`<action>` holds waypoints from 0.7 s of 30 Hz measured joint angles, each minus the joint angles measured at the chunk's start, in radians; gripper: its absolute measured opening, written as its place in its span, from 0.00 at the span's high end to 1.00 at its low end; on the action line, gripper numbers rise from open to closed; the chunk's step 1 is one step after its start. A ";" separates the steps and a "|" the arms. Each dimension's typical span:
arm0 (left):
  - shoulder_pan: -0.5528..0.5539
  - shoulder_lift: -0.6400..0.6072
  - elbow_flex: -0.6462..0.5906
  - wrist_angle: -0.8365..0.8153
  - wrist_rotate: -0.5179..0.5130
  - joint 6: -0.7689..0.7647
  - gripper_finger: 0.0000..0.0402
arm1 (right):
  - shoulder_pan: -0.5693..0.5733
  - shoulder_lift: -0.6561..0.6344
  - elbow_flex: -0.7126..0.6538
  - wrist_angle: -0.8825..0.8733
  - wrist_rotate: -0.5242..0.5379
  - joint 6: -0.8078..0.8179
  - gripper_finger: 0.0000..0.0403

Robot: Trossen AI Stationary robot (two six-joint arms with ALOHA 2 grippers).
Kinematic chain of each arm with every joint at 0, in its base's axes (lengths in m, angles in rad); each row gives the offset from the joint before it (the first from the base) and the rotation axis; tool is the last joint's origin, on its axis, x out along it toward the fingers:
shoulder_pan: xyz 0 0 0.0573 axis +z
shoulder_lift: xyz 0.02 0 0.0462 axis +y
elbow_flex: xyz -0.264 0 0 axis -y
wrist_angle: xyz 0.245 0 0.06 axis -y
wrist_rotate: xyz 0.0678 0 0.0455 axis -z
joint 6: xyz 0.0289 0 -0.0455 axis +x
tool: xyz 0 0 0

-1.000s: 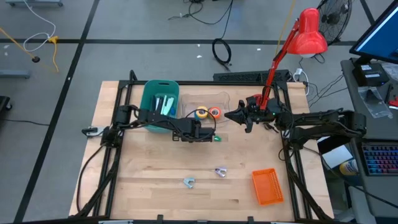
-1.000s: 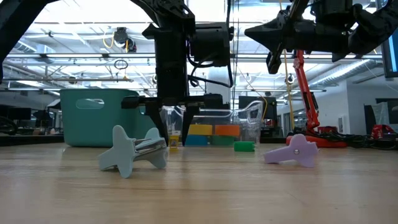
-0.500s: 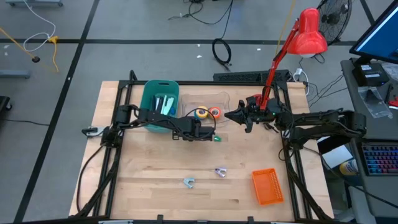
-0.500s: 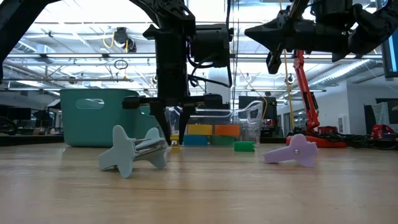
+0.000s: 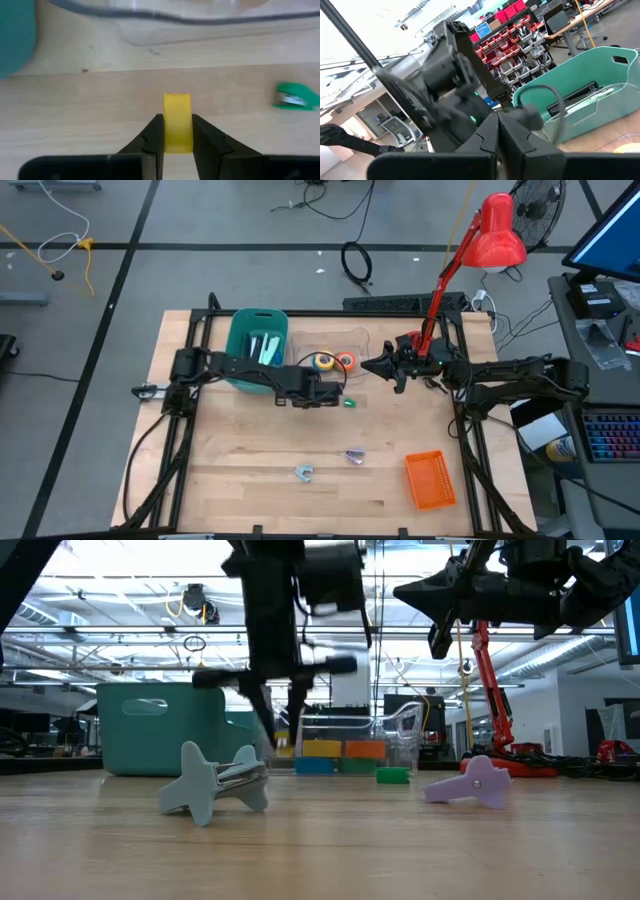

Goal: Pick and place Stapler, Stapler remover, tape
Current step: Put the yellow stapler remover into the green bin

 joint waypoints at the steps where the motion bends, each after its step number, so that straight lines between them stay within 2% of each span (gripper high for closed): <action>1: -0.004 -0.014 0.000 0.000 -0.008 0.000 0.82 | 0.000 0.000 0.000 0.000 0.000 0.000 0.99; 7: -0.027 -0.137 0.000 -0.012 -0.056 0.001 0.80 | 0.000 0.000 0.000 0.001 0.000 0.000 0.99; 12: -0.041 -0.250 0.000 -0.073 -0.181 -0.002 0.82 | 0.000 0.000 0.000 0.001 0.000 -0.002 0.99; 16: -0.004 -0.335 0.000 -0.180 -0.308 -0.010 0.82 | 0.000 0.000 0.000 0.002 0.000 -0.005 0.99; 21: 0.092 -0.392 0.000 -0.333 -0.396 0.015 0.81 | 0.000 0.000 0.000 0.009 0.000 -0.011 0.99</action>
